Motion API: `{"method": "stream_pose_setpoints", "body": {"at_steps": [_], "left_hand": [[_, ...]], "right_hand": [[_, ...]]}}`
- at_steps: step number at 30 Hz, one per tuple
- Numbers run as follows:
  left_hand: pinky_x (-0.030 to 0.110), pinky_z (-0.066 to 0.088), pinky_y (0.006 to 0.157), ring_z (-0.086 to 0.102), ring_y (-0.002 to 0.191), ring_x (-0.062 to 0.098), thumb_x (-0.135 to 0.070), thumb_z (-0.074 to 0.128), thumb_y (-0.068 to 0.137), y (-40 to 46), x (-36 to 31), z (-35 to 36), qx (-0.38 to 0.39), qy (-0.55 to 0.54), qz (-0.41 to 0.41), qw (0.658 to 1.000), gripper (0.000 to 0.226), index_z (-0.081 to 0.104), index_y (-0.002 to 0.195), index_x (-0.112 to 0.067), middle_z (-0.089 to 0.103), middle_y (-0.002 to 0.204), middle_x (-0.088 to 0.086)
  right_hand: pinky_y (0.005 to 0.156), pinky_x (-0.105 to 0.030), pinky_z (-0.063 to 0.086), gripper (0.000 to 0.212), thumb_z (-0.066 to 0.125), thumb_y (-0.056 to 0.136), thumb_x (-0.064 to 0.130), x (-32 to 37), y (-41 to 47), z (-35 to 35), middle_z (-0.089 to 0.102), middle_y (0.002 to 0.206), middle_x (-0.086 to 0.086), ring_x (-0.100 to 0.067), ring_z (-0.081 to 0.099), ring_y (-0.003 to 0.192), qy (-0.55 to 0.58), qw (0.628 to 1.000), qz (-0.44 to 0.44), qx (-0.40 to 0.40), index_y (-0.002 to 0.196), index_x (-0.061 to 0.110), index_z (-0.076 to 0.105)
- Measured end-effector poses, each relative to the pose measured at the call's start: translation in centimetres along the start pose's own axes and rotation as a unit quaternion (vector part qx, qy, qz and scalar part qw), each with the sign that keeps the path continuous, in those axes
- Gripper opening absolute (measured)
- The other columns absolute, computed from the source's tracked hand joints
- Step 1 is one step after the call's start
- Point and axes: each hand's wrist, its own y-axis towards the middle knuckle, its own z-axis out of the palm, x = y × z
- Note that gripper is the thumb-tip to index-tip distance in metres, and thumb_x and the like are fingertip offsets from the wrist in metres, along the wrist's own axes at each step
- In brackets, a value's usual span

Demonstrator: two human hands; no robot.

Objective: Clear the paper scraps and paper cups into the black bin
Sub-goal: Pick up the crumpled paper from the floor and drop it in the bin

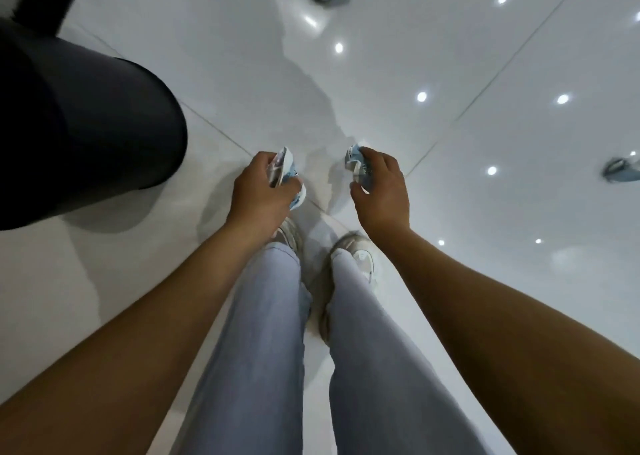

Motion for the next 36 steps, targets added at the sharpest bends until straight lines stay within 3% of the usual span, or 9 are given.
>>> {"method": "stream_pose_setpoints", "body": {"at_steps": [3,6,15,17,19,23,30,36], "left_hand": [[0.016,0.044,0.066,0.059,0.086,0.015,-0.02,0.065,0.086,-4.1,-3.2,-2.9,-0.026,-0.017,0.011,0.999,0.019,0.055,0.102,-0.021,0.061,0.099,-0.002],[0.008,0.036,0.06,0.055,0.083,0.012,-0.022,0.064,0.087,-8.5,-6.6,-6.5,-0.054,-0.015,0.022,0.998,0.027,0.055,0.112,-0.02,0.058,0.1,-0.005],[0.03,0.048,0.08,0.059,0.095,0.027,-0.014,0.064,0.087,-18.7,-10.1,-19.7,-0.162,-0.025,0.06,0.985,0.033,0.055,0.118,-0.008,0.062,0.107,0.012],[0.031,0.048,0.088,0.058,0.104,0.029,-0.014,0.064,0.088,-19.8,-9.4,-22.5,-0.184,0.009,0.058,0.981,0.035,0.053,0.121,-0.007,0.06,0.114,0.015],[0.026,0.045,0.086,0.056,0.11,0.029,-0.016,0.063,0.089,-20.4,-8.5,-25.1,-0.199,0.057,0.051,0.977,0.039,0.052,0.126,-0.007,0.057,0.121,0.014],[0.028,0.045,0.076,0.056,0.105,0.031,-0.018,0.059,0.091,-20.8,-6.5,-29.1,-0.2,0.137,0.035,0.97,0.037,0.05,0.126,-0.008,0.055,0.118,0.015],[0.04,0.049,0.078,0.054,0.106,0.03,-0.02,0.056,0.092,-19.0,-4.3,-32.8,-0.206,0.201,-0.001,0.958,0.036,0.047,0.127,-0.014,0.054,0.117,0.011],[0.037,0.049,0.078,0.054,0.106,0.028,-0.019,0.055,0.093,-17.0,-2.4,-33.9,-0.217,0.268,-0.006,0.939,0.04,0.044,0.131,-0.011,0.054,0.118,0.011]], "right_hand": [[0.095,-0.028,0.045,0.054,0.062,0.089,0.013,5.9,-3.2,-3.6,0.047,0.139,0.0,-0.02,0.05,0.118,-0.01,0.999,-0.037,0.009,0.138,0.025,0.045],[0.095,-0.026,0.044,0.055,0.063,0.088,0.011,12.1,-6.8,-7.1,0.048,0.139,-0.001,-0.02,0.052,0.118,-0.009,0.996,-0.089,0.023,0.138,0.023,0.046],[0.096,-0.029,0.047,0.054,0.063,0.087,0.009,28.8,-14.6,-12.5,0.05,0.137,-0.002,-0.022,0.052,0.118,-0.054,0.968,-0.233,0.077,0.137,0.021,0.049],[0.095,-0.031,0.049,0.053,0.062,0.088,0.009,31.8,-15.6,-12.2,0.048,0.138,-0.003,-0.022,0.051,0.119,-0.075,0.957,-0.264,0.099,0.138,0.02,0.048],[0.096,-0.033,0.048,0.053,0.06,0.089,0.009,34.2,-16.5,-11.4,0.046,0.14,-0.004,-0.024,0.049,0.121,-0.104,0.941,-0.296,0.124,0.139,0.019,0.047],[0.098,-0.031,0.046,0.053,0.058,0.091,0.01,37.7,-17.2,-9.4,0.042,0.144,-0.004,-0.024,0.044,0.126,-0.151,0.921,-0.327,0.149,0.141,0.019,0.044],[0.092,-0.033,0.047,0.052,0.058,0.091,0.011,41.5,-16.0,-4.6,0.043,0.142,-0.006,-0.025,0.043,0.125,-0.19,0.9,-0.357,0.163,0.14,0.017,0.044],[0.11,-0.046,0.035,0.077,0.066,0.088,0.019,42.6,-12.9,-0.1,0.015,0.16,-0.007,-0.033,0.019,0.143,-0.309,0.868,-0.283,0.268,0.152,0.025,0.022]]}}
